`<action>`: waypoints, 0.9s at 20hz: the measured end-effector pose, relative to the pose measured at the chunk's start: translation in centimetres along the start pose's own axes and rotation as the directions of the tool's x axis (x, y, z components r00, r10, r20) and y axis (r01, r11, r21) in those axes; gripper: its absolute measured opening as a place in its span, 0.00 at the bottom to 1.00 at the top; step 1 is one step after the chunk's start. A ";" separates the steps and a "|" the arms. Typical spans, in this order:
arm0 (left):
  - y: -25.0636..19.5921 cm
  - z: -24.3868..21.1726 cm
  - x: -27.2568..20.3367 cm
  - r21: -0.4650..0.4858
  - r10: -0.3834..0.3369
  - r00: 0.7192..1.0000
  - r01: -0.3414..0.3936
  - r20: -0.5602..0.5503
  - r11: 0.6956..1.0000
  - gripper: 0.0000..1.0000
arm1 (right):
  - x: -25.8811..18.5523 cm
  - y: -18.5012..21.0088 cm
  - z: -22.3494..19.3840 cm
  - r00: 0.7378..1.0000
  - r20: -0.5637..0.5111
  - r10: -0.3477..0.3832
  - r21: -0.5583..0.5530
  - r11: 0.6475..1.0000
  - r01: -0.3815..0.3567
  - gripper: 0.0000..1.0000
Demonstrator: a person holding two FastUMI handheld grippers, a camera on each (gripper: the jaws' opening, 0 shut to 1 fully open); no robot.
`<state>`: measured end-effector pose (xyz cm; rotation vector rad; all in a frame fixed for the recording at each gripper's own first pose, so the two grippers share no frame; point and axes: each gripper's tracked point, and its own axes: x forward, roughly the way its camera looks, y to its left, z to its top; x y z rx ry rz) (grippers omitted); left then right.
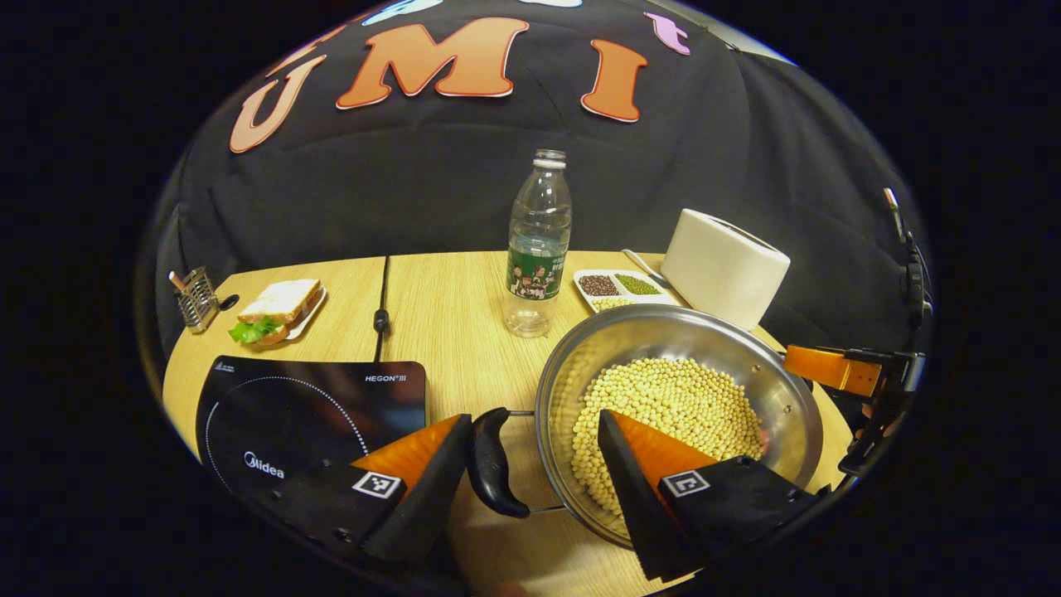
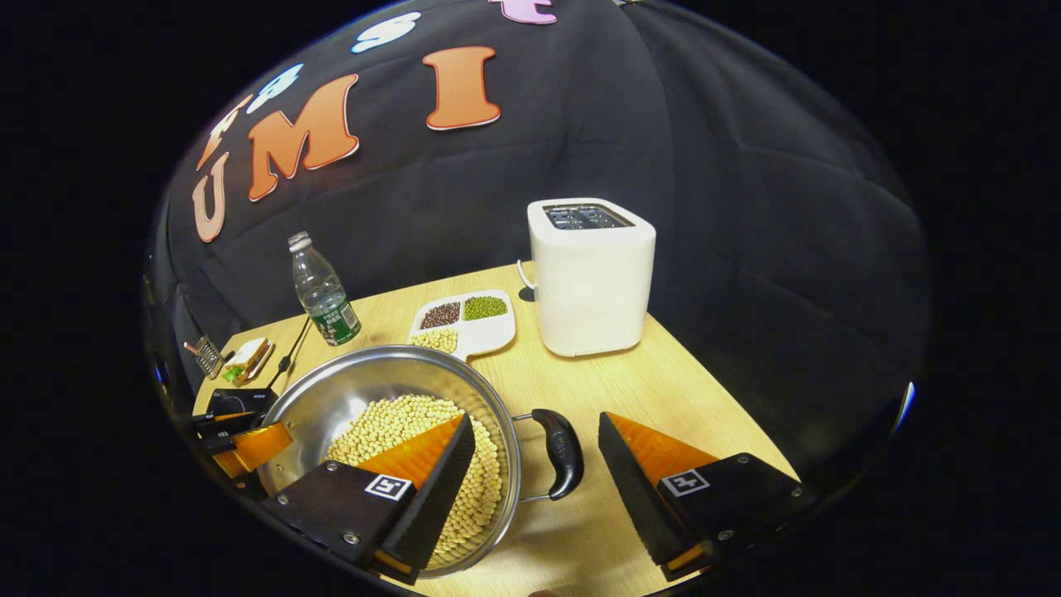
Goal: First push the handle of the pot to place it horizontally, then grasp the pot with both hands and set it on the induction cooktop.
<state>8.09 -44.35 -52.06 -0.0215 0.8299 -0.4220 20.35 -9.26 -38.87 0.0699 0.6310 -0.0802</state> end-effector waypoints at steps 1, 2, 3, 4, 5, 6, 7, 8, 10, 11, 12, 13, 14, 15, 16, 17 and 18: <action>0.0 -0.3 0.4 0.005 -0.002 1.000 0.002 -0.019 1.000 0.99 | 0.3 0.1 -0.3 1.000 -0.014 0.000 0.001 1.000 0.000 0.94; 0.1 -0.8 0.8 0.007 -0.003 0.999 0.003 -0.038 1.000 0.98 | 0.8 0.1 -0.8 1.000 -0.031 0.001 0.002 1.000 -0.001 0.94; 0.1 -1.1 1.1 0.004 -0.006 0.999 0.006 -0.053 1.000 0.98 | 1.1 0.3 -1.2 0.999 -0.048 0.006 0.002 1.000 -0.006 0.94; 0.1 -1.3 1.5 0.003 -0.005 0.998 0.006 -0.060 1.000 0.98 | 1.3 0.4 -1.7 0.998 -0.064 0.008 -0.001 1.000 -0.008 0.94; 0.1 -1.3 1.6 0.008 -0.002 0.998 0.002 -0.067 1.000 0.99 | 1.7 0.5 -2.1 0.997 -0.080 0.007 -0.002 1.000 -0.007 0.94; 0.1 -1.2 1.8 0.012 -0.002 0.998 0.003 -0.063 1.000 0.97 | 2.1 0.4 -2.5 0.996 -0.093 0.008 0.005 1.000 -0.008 0.94; 0.2 -1.1 2.1 0.007 -0.001 0.998 0.001 -0.067 1.000 0.98 | 2.4 0.6 -2.8 0.994 -0.107 0.016 0.019 1.000 -0.014 0.94; 0.2 -1.1 2.3 -0.003 -0.003 0.997 0.002 -0.072 1.000 0.98 | 2.5 0.6 -3.1 0.992 -0.124 0.023 0.034 0.999 -0.018 0.93; 0.5 -1.2 2.9 -0.003 0.011 0.996 -0.011 -0.086 1.000 0.98 | 3.3 -0.4 -3.5 0.991 -0.131 -0.014 0.033 0.999 0.019 0.83; 1.0 -1.3 2.9 0.010 0.028 0.995 -0.027 -0.095 1.000 0.95 | 2.7 -0.3 -3.3 0.991 -0.131 -0.012 0.042 0.999 0.017 0.75; 1.6 -1.4 3.0 0.019 0.052 0.994 -0.051 -0.098 0.999 0.91 | 2.8 -0.3 -3.4 0.991 -0.136 -0.013 0.042 0.999 0.019 0.69; 1.6 -1.1 2.8 0.002 0.044 0.995 -0.044 -0.092 0.999 0.82 | 3.0 -0.2 -3.4 0.991 -0.133 -0.017 0.048 0.999 0.024 0.67; 1.5 -1.3 3.0 -0.020 0.041 0.994 -0.044 -0.103 0.999 0.70 | 2.8 -0.2 -3.3 0.991 -0.133 -0.024 0.055 0.998 0.032 0.64; 1.5 -1.5 2.8 -0.047 0.034 0.992 -0.039 -0.119 0.998 0.69 | 2.7 -0.3 -3.3 0.990 -0.135 -0.029 0.068 0.997 0.039 0.63; 1.4 -1.5 2.6 -0.067 0.028 0.990 -0.037 -0.141 0.997 0.67 | 2.1 -0.2 -3.3 0.989 -0.143 -0.032 0.098 0.994 0.046 0.60; 1.2 -1.9 1.9 -0.078 0.018 0.986 -0.031 -0.164 0.996 0.68 | 1.9 0.0 -3.5 0.988 -0.154 -0.029 0.107 0.993 0.046 0.58; 1.2 -2.1 1.3 -0.081 0.015 0.987 -0.029 -0.162 0.996 0.67 | 1.6 0.1 -3.4 0.988 -0.152 -0.030 0.106 0.993 0.046 0.56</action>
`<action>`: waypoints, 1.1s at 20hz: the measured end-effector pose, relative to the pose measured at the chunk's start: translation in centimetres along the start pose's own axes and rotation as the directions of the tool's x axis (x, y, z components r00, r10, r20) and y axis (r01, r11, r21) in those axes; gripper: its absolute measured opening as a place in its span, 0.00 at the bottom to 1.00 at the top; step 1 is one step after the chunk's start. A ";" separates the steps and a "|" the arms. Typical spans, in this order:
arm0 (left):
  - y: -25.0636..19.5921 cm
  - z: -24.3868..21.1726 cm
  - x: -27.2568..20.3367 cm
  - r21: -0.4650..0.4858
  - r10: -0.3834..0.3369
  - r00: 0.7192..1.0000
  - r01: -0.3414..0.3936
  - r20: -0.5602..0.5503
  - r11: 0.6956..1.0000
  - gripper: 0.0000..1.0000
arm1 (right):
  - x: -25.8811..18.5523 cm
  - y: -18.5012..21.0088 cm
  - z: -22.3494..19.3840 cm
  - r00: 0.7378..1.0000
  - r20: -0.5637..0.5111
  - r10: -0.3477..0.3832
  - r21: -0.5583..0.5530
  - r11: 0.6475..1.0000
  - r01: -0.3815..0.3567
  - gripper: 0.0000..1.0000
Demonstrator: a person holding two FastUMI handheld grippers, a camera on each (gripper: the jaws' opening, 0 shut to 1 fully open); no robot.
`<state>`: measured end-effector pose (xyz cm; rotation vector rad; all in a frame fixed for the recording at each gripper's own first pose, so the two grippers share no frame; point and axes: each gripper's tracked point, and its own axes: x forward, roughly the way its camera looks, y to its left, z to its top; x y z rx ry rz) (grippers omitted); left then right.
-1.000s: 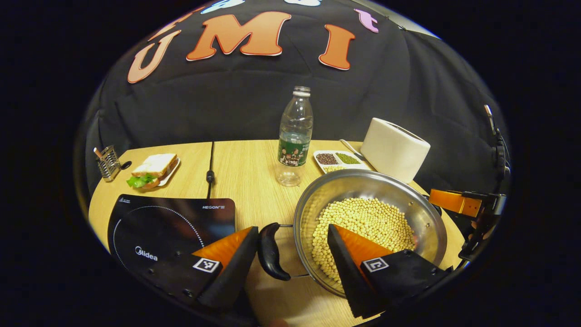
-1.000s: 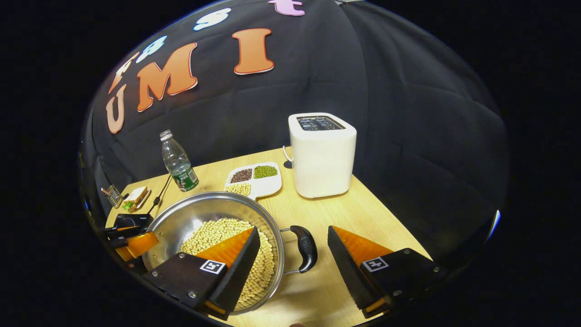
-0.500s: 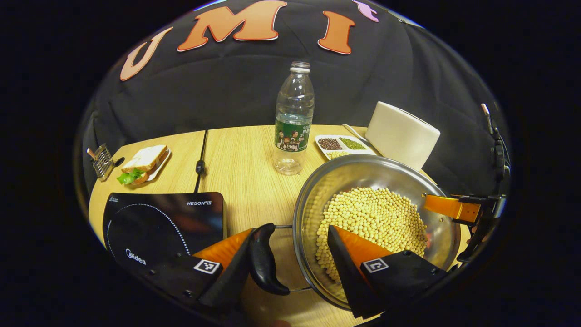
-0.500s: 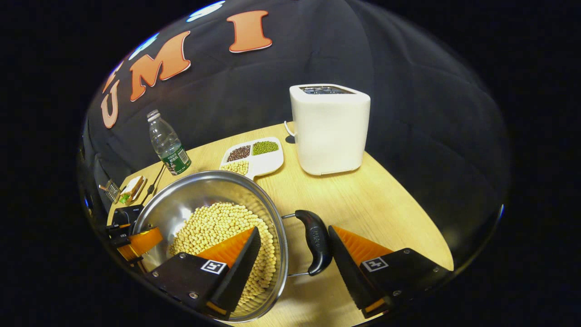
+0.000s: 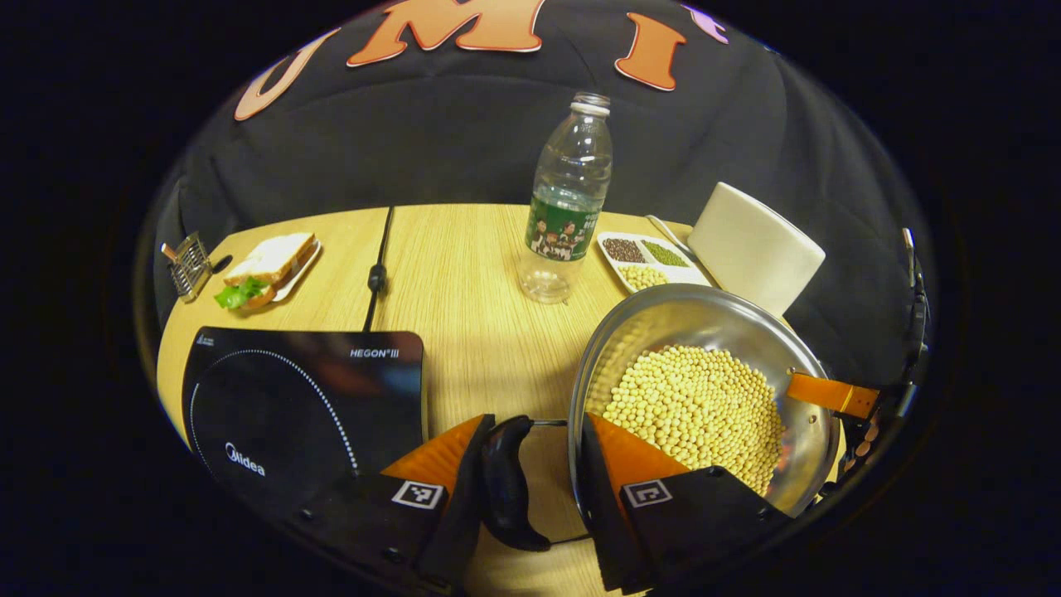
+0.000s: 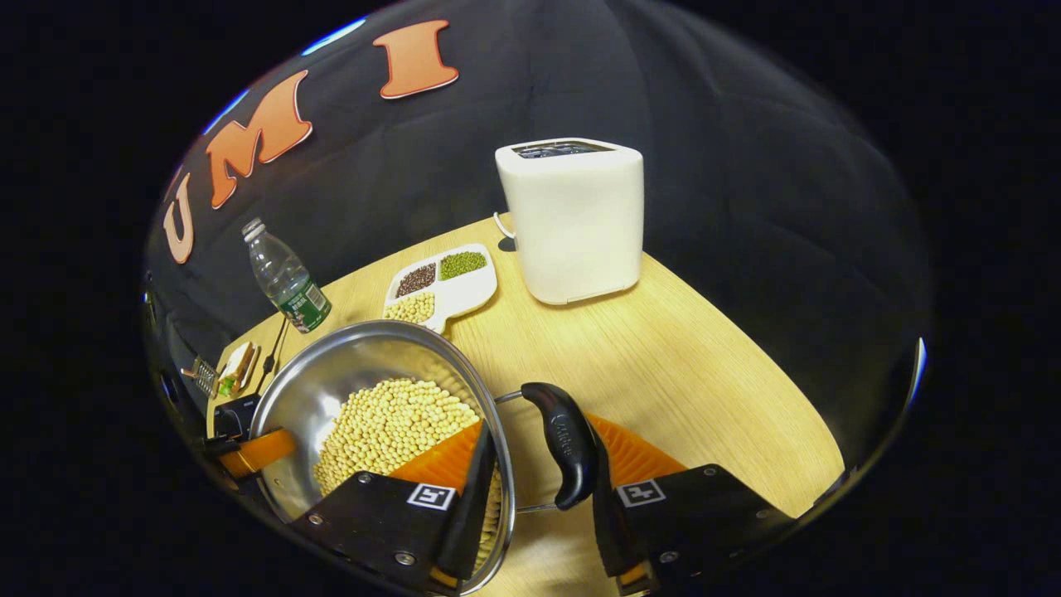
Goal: First push the handle of the pot to place it horizontally, then grasp the pot with both hands and set it on the induction cooktop.
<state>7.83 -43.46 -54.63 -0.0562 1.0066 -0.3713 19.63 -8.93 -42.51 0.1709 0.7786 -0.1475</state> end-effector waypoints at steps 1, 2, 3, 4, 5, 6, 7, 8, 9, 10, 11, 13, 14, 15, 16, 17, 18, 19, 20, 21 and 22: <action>0.0 0.2 -0.7 0.001 -0.001 1.000 0.001 0.009 1.000 0.65 | -0.5 0.2 0.0 1.000 0.007 -0.002 -0.007 1.000 0.002 0.55; 0.2 0.7 -1.4 0.005 -0.003 1.000 0.003 0.019 1.000 0.63 | -1.8 0.3 0.2 1.000 0.018 -0.003 -0.008 1.000 0.003 0.56; 0.3 1.2 -2.1 0.010 -0.005 0.999 0.005 0.034 1.000 0.63 | -2.9 0.5 0.5 1.000 0.028 0.000 -0.003 1.000 0.000 0.55; 0.6 1.6 -3.0 0.014 -0.006 0.999 0.005 0.043 1.000 0.64 | -3.7 1.0 0.8 0.999 0.035 0.003 -0.001 1.000 -0.003 0.55; 0.9 2.0 -3.8 0.013 -0.006 0.999 0.006 0.051 1.000 0.62 | -4.4 1.5 1.1 0.999 0.041 0.006 -0.002 1.000 -0.006 0.55; 1.2 2.4 -4.6 0.010 -0.007 0.998 0.007 0.059 1.000 0.62 | -5.2 2.0 1.3 0.999 0.050 0.009 -0.005 1.000 -0.009 0.55; 1.7 2.8 -5.4 0.009 -0.008 0.998 0.008 0.067 1.000 0.62 | -6.0 2.6 1.5 0.998 0.060 0.012 -0.006 1.000 -0.012 0.55; 2.2 3.2 -6.3 0.009 -0.007 0.997 0.006 0.075 1.000 0.62 | -6.7 3.2 1.7 0.998 0.067 0.017 -0.005 1.000 -0.017 0.55; 2.8 3.5 -7.1 0.010 -0.004 0.996 0.003 0.085 1.000 0.62 | -7.4 4.0 1.8 0.997 0.071 0.022 -0.001 1.000 -0.022 0.55; 3.4 3.9 -7.9 0.012 0.000 0.996 -0.001 0.095 1.000 0.63 | -8.0 4.7 1.8 0.997 0.071 0.029 0.005 1.000 -0.029 0.55; 4.2 4.2 -8.7 0.015 0.003 0.995 -0.004 0.104 1.000 0.64 | -8.6 5.5 1.8 0.997 0.074 0.036 0.011 0.999 -0.037 0.55; 5.7 4.6 -10.4 0.013 0.010 0.993 -0.011 0.115 1.000 0.62 | -9.6 7.2 1.7 0.996 0.078 0.046 0.008 0.999 -0.047 0.55; 6.7 4.7 -11.0 0.009 0.014 0.993 -0.015 0.120 1.000 0.64 | -10.2 8.1 1.6 0.995 0.082 0.051 0.002 0.999 -0.051 0.55; 7.6 4.7 -11.6 0.002 0.017 0.992 -0.017 0.125 1.000 0.64 | -10.8 9.2 1.5 0.995 0.085 0.056 -0.003 0.998 -0.056 0.55; 8.8 4.8 -12.4 -0.009 0.021 0.992 -0.020 0.128 1.000 0.64 | -11.2 10.3 1.5 0.994 0.090 0.061 -0.009 0.998 -0.061 0.51; 9.9 4.8 -13.2 -0.019 0.026 0.991 -0.024 0.132 1.000 0.64 | -11.7 11.5 1.4 0.993 0.092 0.067 -0.020 0.998 -0.066 0.51; 11.1 4.8 -13.8 -0.028 0.034 0.990 -0.030 0.136 0.999 0.61 | -12.1 12.8 1.4 0.993 0.097 0.073 -0.030 0.997 -0.070 0.55; 12.4 4.8 -14.5 -0.037 0.041 0.989 -0.036 0.140 0.999 0.64 | -12.3 14.0 1.3 0.992 0.098 0.080 -0.040 0.996 -0.077 0.55; 13.5 4.6 -15.2 -0.045 0.049 0.989 -0.043 0.142 0.998 0.61 | -12.7 14.9 0.9 0.991 0.099 0.090 -0.049 0.995 -0.085 0.55; 14.7 4.7 -15.9 -0.051 0.059 0.988 -0.052 0.142 0.997 0.64 | -13.0 16.2 0.6 0.990 0.097 0.099 -0.056 0.994 -0.094 0.55; 15.9 4.7 -16.6 -0.055 0.068 0.987 -0.061 0.143 0.997 0.64 | -13.3 17.2 0.2 0.990 0.093 0.108 -0.064 0.993 -0.102 0.55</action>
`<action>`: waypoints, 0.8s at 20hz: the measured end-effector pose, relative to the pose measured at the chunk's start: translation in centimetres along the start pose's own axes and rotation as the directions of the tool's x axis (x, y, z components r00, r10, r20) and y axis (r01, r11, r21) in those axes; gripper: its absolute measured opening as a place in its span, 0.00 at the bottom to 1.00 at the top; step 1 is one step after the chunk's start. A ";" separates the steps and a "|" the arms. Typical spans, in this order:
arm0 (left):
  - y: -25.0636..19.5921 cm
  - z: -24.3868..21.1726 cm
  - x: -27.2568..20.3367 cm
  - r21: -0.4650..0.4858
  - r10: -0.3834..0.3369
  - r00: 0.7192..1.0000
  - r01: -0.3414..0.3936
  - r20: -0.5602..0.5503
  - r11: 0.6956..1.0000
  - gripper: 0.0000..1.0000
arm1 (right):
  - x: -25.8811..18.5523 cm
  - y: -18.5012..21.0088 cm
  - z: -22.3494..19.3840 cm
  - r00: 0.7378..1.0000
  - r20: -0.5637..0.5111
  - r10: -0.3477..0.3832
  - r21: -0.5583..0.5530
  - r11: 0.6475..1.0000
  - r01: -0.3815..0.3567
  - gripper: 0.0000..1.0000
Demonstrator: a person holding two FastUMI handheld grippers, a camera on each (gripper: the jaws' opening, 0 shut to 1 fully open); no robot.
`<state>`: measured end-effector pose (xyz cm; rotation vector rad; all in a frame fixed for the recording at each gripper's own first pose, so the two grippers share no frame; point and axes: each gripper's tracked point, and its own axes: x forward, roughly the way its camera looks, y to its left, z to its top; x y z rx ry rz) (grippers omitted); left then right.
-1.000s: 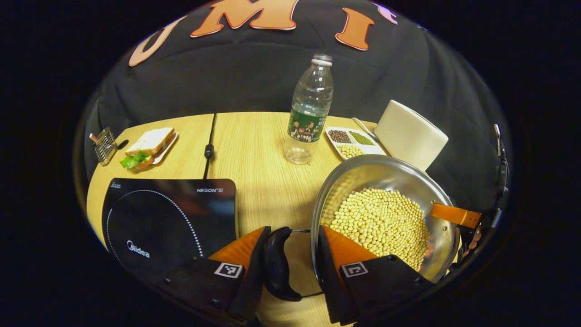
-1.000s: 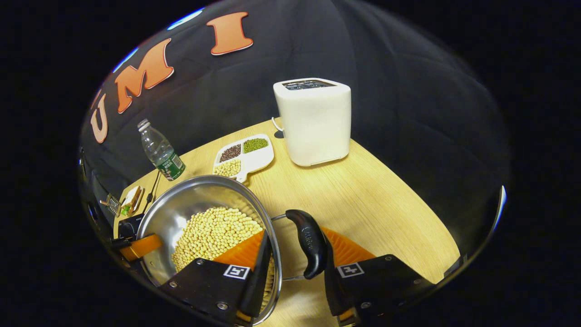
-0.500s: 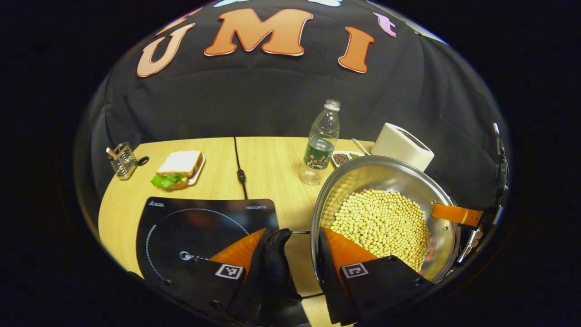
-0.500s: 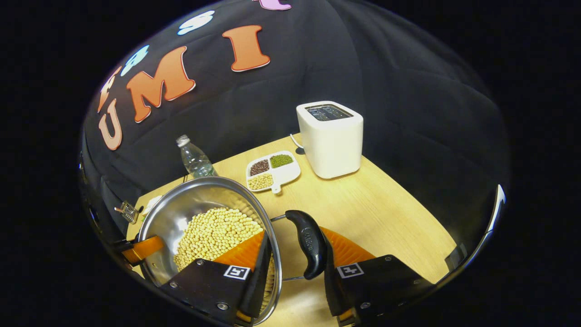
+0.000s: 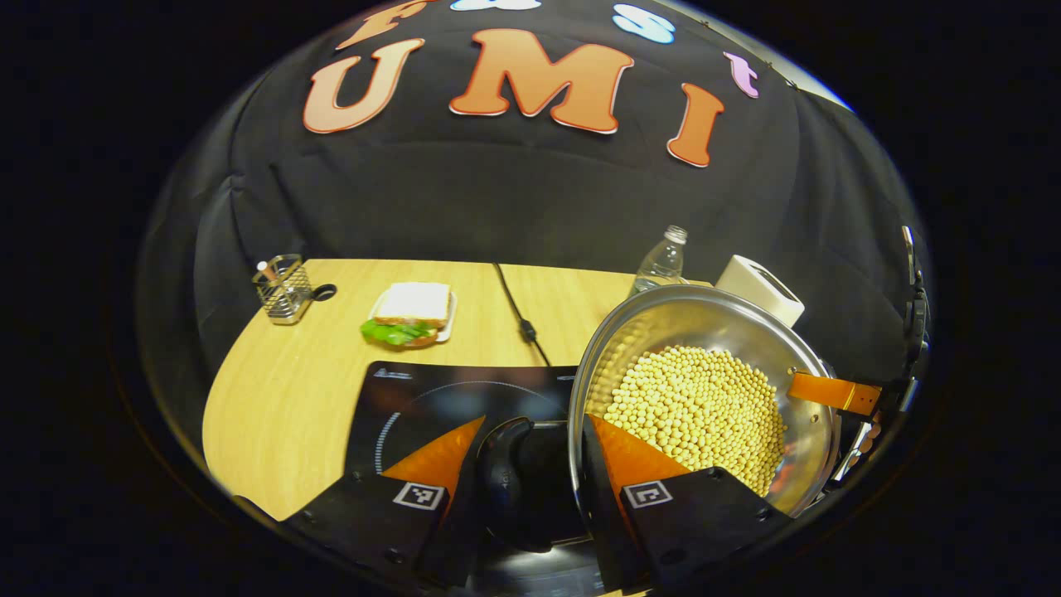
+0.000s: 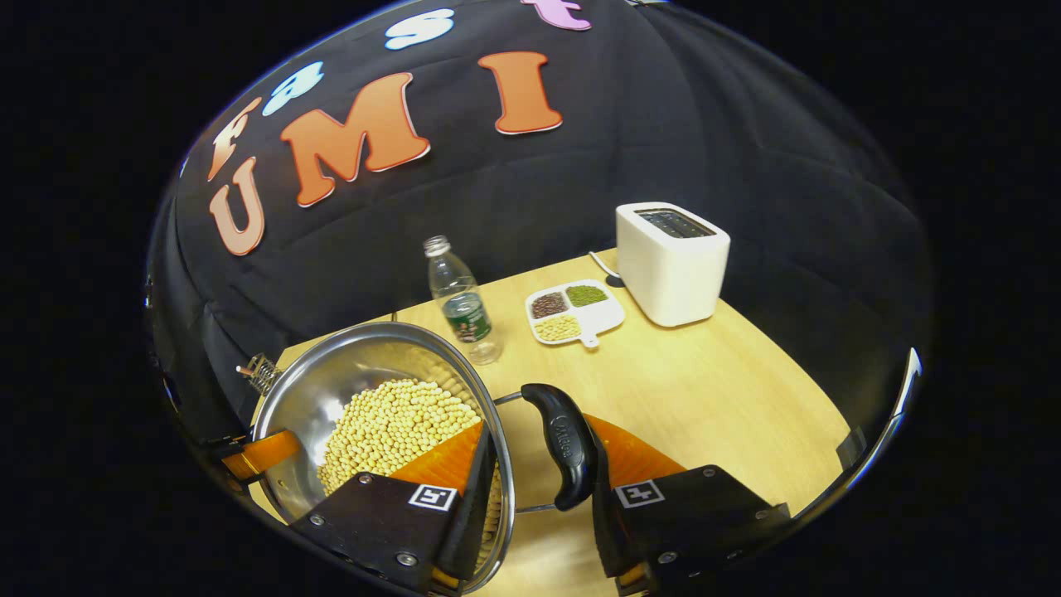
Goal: First push the handle of the pot to place it horizontally, then grasp the pot with both hands and set it on the induction cooktop.
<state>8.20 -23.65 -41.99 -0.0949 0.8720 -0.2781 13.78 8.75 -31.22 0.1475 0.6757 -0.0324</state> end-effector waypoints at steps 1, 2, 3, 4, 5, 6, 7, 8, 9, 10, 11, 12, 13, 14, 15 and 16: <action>1.4 0.2 -0.7 -0.001 0.010 1.000 -0.010 0.003 1.000 0.64 | -0.2 1.1 -0.2 1.000 0.000 0.010 -0.004 1.000 -0.010 0.51; 2.5 0.2 -1.2 -0.004 0.019 1.000 -0.019 0.007 1.000 0.64 | -0.3 2.3 -0.4 1.000 -0.003 0.021 -0.007 1.000 -0.021 0.51; 3.8 0.4 -1.6 -0.006 0.029 1.000 -0.028 0.010 1.000 0.64 | -0.4 3.6 -0.6 0.999 -0.003 0.032 -0.008 0.999 -0.032 0.55; 5.1 0.4 -2.1 -0.010 0.036 0.999 -0.036 0.013 0.999 0.61 | -0.4 4.6 -0.9 0.999 -0.004 0.041 -0.011 0.999 -0.042 0.55; 6.2 0.2 -2.5 -0.017 0.045 0.999 -0.045 0.013 0.999 0.64 | -0.3 5.7 -1.3 0.999 -0.008 0.049 -0.016 0.999 -0.050 0.55; 6.4 0.2 -2.9 -0.024 0.054 0.998 -0.054 0.010 0.998 0.67 | -0.4 6.7 -1.8 0.998 -0.011 0.057 -0.024 0.998 -0.058 0.55; 6.9 0.0 -3.2 -0.031 0.063 0.998 -0.063 0.005 0.998 0.64 | -0.3 7.6 -2.2 0.998 -0.014 0.064 -0.032 0.997 -0.064 0.55; 7.7 -0.3 -3.4 -0.040 0.073 0.997 -0.073 -0.005 0.997 0.61 | 0.0 8.6 -2.8 0.997 -0.023 0.071 -0.041 0.997 -0.072 0.55; 8.4 -0.6 -3.7 -0.047 0.082 0.997 -0.082 -0.016 0.995 0.67 | 0.4 9.4 -3.4 0.997 -0.033 0.076 -0.047 0.996 -0.078 0.55; 9.1 -1.0 -3.6 -0.053 0.091 0.996 -0.092 -0.026 0.994 0.67 | 0.7 10.2 -4.2 0.995 -0.046 0.083 -0.051 0.995 -0.085 0.55; 9.5 -1.2 -3.4 -0.058 0.099 0.994 -0.101 -0.034 0.993 0.67 | 1.0 10.8 -4.8 0.994 -0.058 0.089 -0.053 0.994 -0.092 0.55; 9.9 -1.5 -3.2 -0.060 0.105 0.994 -0.107 -0.039 0.992 0.67 | 1.4 11.4 -5.3 0.993 -0.066 0.093 -0.056 0.994 -0.097 0.51; 10.1 -1.7 -3.0 -0.063 0.110 0.993 -0.113 -0.046 0.992 0.62 | 1.7 11.9 -5.7 0.993 -0.074 0.095 -0.059 0.993 -0.100 0.55; 10.7 -2.0 -2.8 -0.067 0.111 0.992 -0.115 -0.055 0.991 0.62 | 2.1 12.3 -6.1 0.992 -0.083 0.095 -0.065 0.993 -0.101 0.55; 11.1 -2.3 -2.6 -0.072 0.111 0.992 -0.116 -0.062 0.991 0.63 | 2.3 12.6 -6.5 0.992 -0.089 0.095 -0.069 0.992 -0.101 0.55; 11.4 -2.5 -2.4 -0.075 0.111 0.992 -0.116 -0.067 0.990 0.63 | 2.6 12.8 -6.7 0.991 -0.094 0.094 -0.071 0.992 -0.100 0.55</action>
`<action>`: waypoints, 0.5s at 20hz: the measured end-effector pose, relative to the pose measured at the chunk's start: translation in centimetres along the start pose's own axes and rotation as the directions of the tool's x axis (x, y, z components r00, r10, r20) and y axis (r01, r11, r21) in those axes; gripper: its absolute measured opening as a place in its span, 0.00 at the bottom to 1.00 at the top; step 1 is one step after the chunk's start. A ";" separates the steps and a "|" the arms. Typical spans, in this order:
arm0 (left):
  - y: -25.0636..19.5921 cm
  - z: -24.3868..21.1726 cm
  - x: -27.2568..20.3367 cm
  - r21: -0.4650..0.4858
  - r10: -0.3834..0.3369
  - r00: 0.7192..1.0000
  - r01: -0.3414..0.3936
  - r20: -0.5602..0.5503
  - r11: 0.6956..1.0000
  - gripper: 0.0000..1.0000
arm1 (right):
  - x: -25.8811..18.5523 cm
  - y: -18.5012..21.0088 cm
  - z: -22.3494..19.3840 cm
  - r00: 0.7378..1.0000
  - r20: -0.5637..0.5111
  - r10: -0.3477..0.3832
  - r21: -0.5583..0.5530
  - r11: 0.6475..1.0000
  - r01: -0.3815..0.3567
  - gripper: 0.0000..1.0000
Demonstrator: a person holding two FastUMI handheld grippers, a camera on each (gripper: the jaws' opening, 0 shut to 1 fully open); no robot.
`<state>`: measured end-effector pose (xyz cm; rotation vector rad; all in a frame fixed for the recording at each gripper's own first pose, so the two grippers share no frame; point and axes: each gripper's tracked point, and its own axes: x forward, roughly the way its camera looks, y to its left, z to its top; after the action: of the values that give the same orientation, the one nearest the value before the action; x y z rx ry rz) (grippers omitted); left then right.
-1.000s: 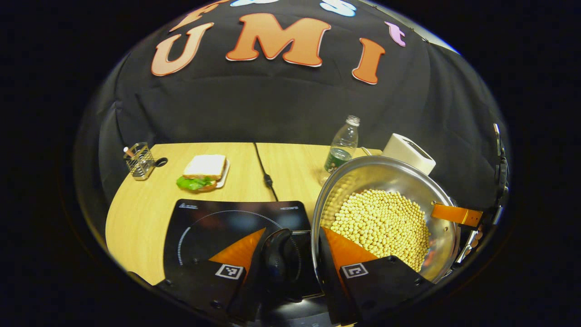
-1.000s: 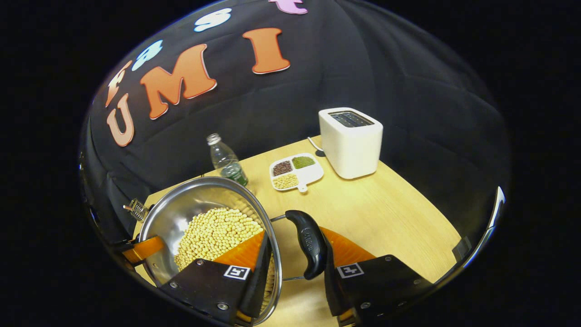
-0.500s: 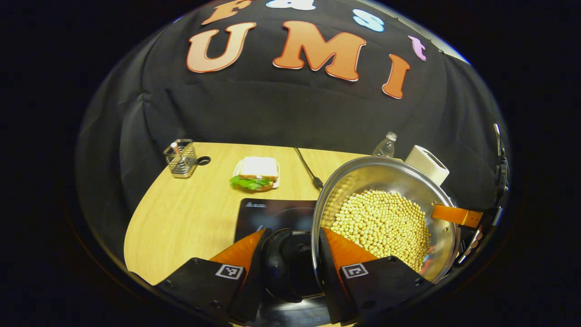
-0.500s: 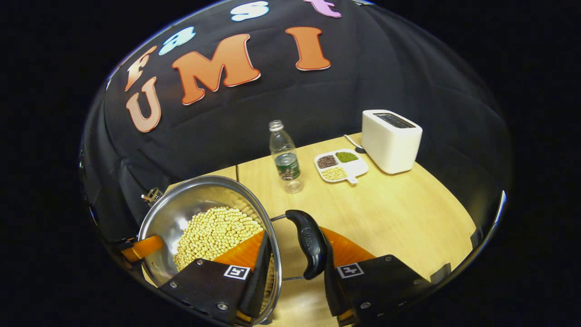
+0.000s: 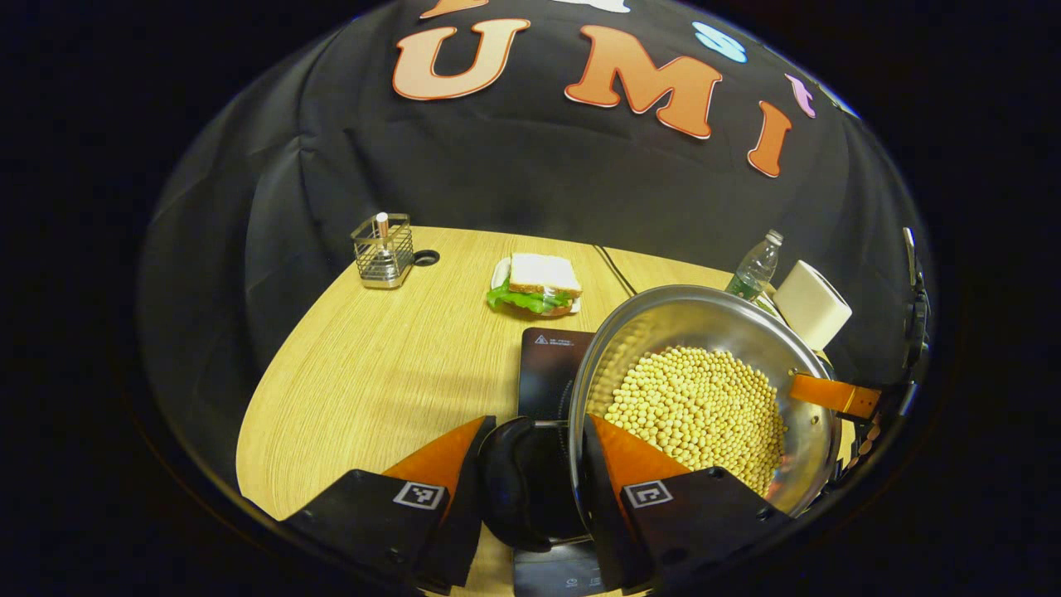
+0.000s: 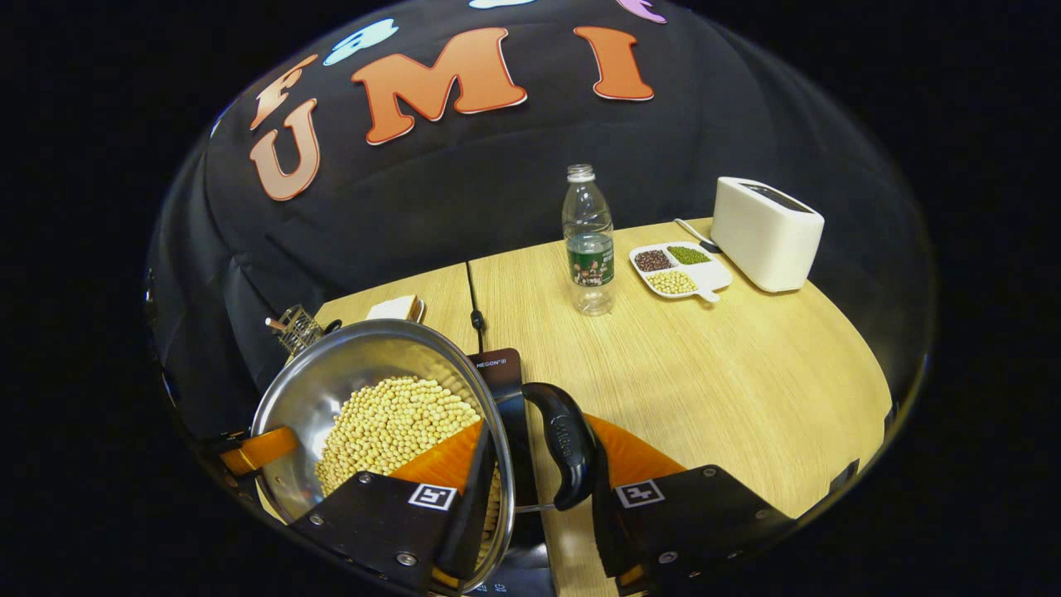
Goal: First push the handle of the pot to place it horizontally, then grasp the pot with both hands and set it on the induction cooktop.
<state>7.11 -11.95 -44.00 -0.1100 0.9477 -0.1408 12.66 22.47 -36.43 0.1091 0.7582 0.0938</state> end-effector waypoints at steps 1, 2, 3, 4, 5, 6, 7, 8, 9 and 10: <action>0.1 -0.1 0.1 -0.001 0.000 1.000 0.000 -0.006 1.000 0.63 | 0.4 0.2 -0.2 1.000 -0.003 -0.002 -0.003 1.000 0.001 0.55; 0.1 -0.1 0.2 -0.001 0.001 1.000 -0.001 -0.009 1.000 0.64 | 0.6 0.3 -0.3 1.000 -0.007 -0.003 -0.004 1.000 0.003 0.55; 0.2 -0.1 0.2 0.001 0.002 1.000 -0.002 -0.012 1.000 0.64 | 1.0 0.4 -0.5 1.000 -0.013 -0.002 -0.003 1.000 0.002 0.55; 0.2 -0.2 0.3 0.001 0.003 1.000 -0.003 -0.016 1.000 0.64 | 1.2 0.5 -0.7 1.000 -0.016 -0.002 -0.002 1.000 0.002 0.55; 0.1 -0.1 0.2 0.001 0.004 1.000 -0.004 -0.020 1.000 0.64 | 1.3 0.6 -0.9 1.000 -0.020 -0.003 -0.003 1.000 0.003 0.55; 0.0 -0.2 0.2 -0.001 0.005 1.000 -0.005 -0.026 1.000 0.64 | 1.4 0.6 -1.1 1.000 -0.026 -0.003 -0.002 1.000 0.003 0.55; -0.1 -0.4 0.2 -0.002 0.005 0.999 -0.005 -0.034 1.000 0.62 | 1.9 0.8 -1.2 1.000 -0.031 -0.003 -0.001 1.000 0.003 0.55; -0.1 0.0 0.1 -0.003 0.006 1.000 -0.006 -0.025 1.000 0.64 | 2.1 0.9 -1.1 0.999 -0.033 -0.001 -0.001 1.000 0.001 0.55; 0.0 0.2 0.1 0.007 0.009 1.000 -0.009 -0.027 1.000 0.67 | 2.1 0.8 -1.3 0.999 -0.033 0.003 0.002 1.000 -0.003 0.55; 0.0 0.1 0.1 0.009 0.008 1.000 -0.008 -0.021 1.000 0.62 | 2.1 0.6 -1.3 1.000 -0.030 0.003 0.002 1.000 -0.003 0.51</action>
<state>7.25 -11.96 -44.08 -0.0971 0.9682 -0.1392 13.24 23.39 -38.66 0.1112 0.7877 0.0980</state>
